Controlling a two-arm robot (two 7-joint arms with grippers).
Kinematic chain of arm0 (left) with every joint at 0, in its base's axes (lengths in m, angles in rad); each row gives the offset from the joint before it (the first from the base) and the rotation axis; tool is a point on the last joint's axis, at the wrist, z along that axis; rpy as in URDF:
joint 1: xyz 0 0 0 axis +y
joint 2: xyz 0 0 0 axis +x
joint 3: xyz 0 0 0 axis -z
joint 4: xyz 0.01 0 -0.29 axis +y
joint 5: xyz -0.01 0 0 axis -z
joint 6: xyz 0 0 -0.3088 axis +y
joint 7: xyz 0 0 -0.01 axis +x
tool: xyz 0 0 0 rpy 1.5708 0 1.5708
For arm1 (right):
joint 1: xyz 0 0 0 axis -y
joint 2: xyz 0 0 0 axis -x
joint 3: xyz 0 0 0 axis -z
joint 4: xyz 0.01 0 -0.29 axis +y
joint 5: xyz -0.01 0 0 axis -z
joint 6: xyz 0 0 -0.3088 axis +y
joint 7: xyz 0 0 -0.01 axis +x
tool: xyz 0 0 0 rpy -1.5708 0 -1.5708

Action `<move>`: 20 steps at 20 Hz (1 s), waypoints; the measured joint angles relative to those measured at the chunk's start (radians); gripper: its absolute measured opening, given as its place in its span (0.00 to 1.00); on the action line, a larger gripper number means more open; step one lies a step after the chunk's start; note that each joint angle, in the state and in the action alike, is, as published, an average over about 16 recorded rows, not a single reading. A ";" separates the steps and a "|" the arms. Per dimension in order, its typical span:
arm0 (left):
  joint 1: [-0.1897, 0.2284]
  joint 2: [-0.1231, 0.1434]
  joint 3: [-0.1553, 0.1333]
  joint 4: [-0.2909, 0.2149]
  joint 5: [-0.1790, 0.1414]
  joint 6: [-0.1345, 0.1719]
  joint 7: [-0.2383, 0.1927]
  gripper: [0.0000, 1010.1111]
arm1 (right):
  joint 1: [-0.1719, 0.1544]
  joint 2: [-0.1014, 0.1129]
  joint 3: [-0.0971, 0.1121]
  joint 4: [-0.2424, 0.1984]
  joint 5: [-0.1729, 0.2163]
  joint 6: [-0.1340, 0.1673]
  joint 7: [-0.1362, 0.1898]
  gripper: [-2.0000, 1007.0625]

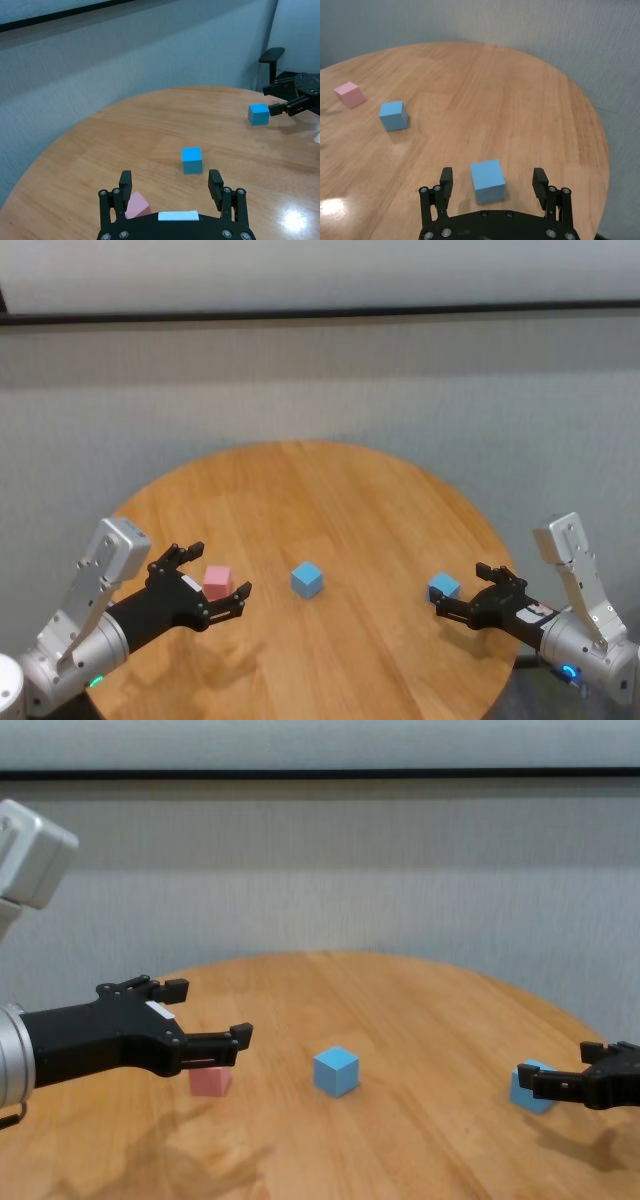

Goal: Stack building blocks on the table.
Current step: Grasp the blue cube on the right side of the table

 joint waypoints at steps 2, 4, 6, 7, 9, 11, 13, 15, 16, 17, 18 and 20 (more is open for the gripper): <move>0.000 0.000 0.000 0.000 0.000 0.000 0.000 0.99 | 0.002 -0.005 0.004 0.006 -0.001 0.004 0.002 1.00; 0.000 0.000 0.000 0.000 0.000 0.000 0.000 0.99 | 0.005 -0.010 0.008 0.013 -0.003 0.007 0.005 1.00; 0.000 0.000 0.000 0.000 0.000 0.000 0.000 0.99 | 0.008 -0.016 0.012 0.020 -0.004 0.010 0.009 1.00; 0.000 0.000 0.000 0.000 0.000 0.000 0.000 0.99 | 0.010 -0.019 0.014 0.025 -0.005 0.012 0.011 1.00; 0.000 0.000 0.000 0.000 0.000 0.000 0.000 0.99 | 0.014 -0.024 0.018 0.033 -0.007 0.014 0.014 1.00; 0.000 0.000 0.000 0.000 0.000 0.000 0.000 0.99 | 0.018 -0.029 0.021 0.042 -0.009 0.017 0.018 1.00; 0.000 0.000 0.000 0.000 0.000 0.000 0.000 0.99 | 0.022 -0.035 0.024 0.050 -0.012 0.019 0.022 1.00; 0.000 0.000 0.000 0.000 0.000 0.000 0.000 0.99 | 0.026 -0.040 0.026 0.058 -0.015 0.020 0.026 1.00; 0.000 0.000 0.000 0.000 0.000 0.000 0.000 0.99 | 0.028 -0.042 0.026 0.062 -0.017 0.021 0.028 1.00; 0.000 0.000 0.000 0.000 0.000 0.000 0.000 0.99 | 0.030 -0.044 0.026 0.066 -0.019 0.021 0.030 1.00; 0.000 0.000 0.000 0.000 0.000 0.000 0.000 0.99 | 0.032 -0.046 0.026 0.069 -0.021 0.021 0.033 1.00; 0.000 0.000 0.000 0.000 0.000 0.000 0.000 0.99 | 0.036 -0.050 0.026 0.075 -0.026 0.021 0.036 1.00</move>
